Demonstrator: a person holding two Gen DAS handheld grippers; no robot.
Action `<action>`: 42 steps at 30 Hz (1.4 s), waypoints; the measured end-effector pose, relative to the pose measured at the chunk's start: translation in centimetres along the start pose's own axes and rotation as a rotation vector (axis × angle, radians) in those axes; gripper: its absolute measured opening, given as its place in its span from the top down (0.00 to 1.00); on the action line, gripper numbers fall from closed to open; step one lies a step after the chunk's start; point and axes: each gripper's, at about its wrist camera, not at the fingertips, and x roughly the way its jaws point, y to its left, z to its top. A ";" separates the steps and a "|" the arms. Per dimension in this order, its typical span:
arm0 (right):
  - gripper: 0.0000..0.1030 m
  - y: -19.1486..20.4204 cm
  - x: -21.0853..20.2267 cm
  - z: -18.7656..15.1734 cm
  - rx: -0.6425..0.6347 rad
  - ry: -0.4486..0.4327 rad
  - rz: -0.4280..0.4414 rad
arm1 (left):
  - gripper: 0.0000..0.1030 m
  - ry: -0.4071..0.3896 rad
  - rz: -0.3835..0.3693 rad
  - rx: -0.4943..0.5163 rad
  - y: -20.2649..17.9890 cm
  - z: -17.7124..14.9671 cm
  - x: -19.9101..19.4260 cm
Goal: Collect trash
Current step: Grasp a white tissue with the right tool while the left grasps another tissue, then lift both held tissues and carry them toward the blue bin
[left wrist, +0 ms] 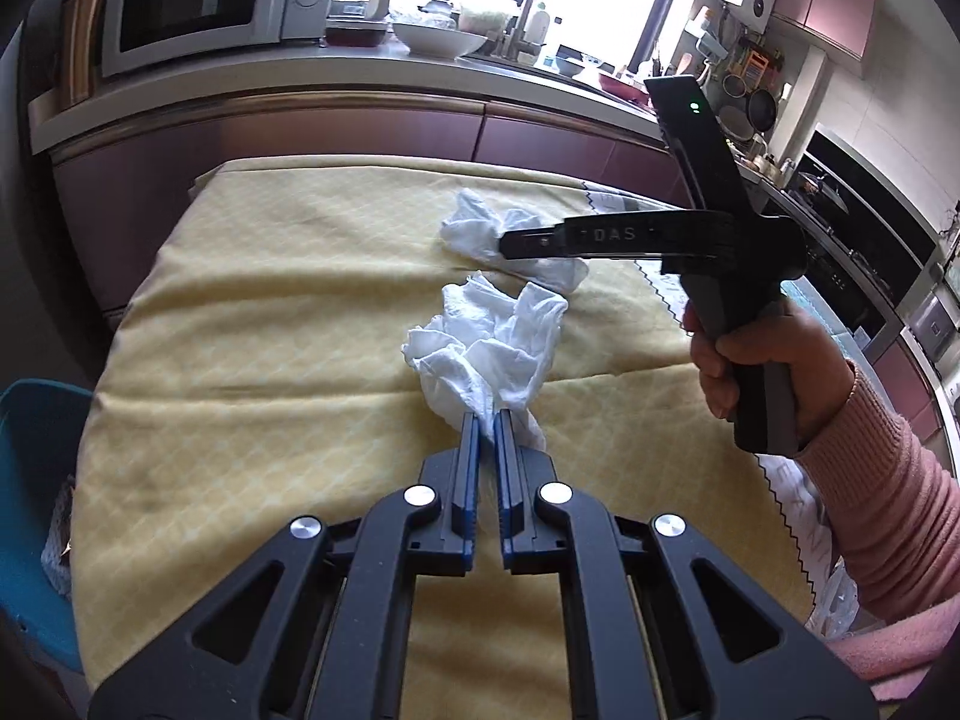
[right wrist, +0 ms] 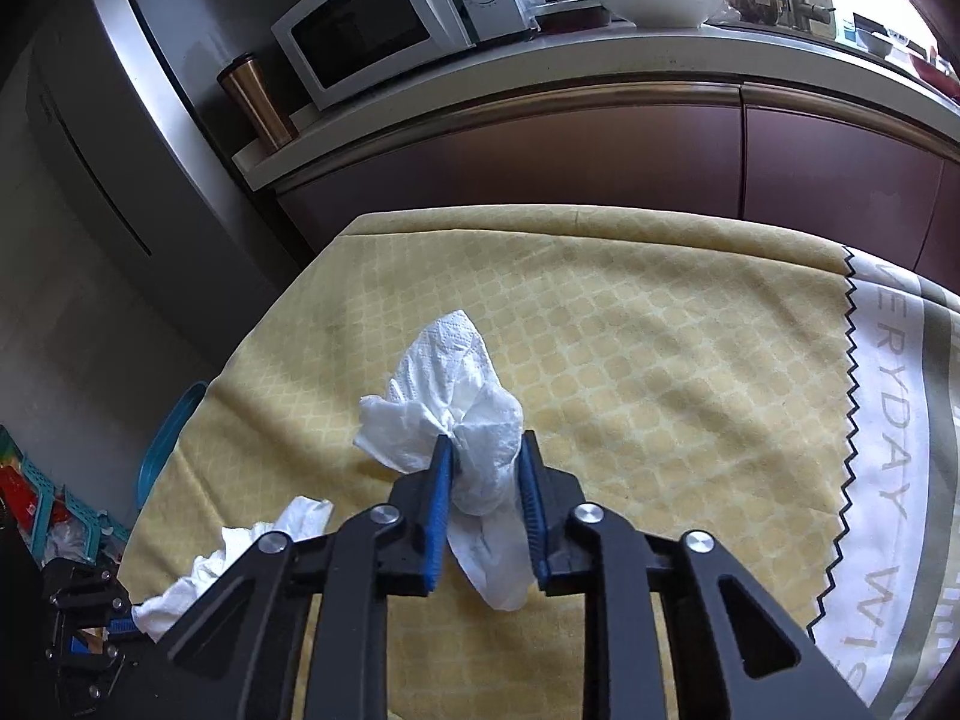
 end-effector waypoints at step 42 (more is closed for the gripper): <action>0.88 7.5 -6.7 -7.4 0.002 -0.130 0.219 | 0.94 -0.118 0.133 0.013 2.5 -4.3 -8.9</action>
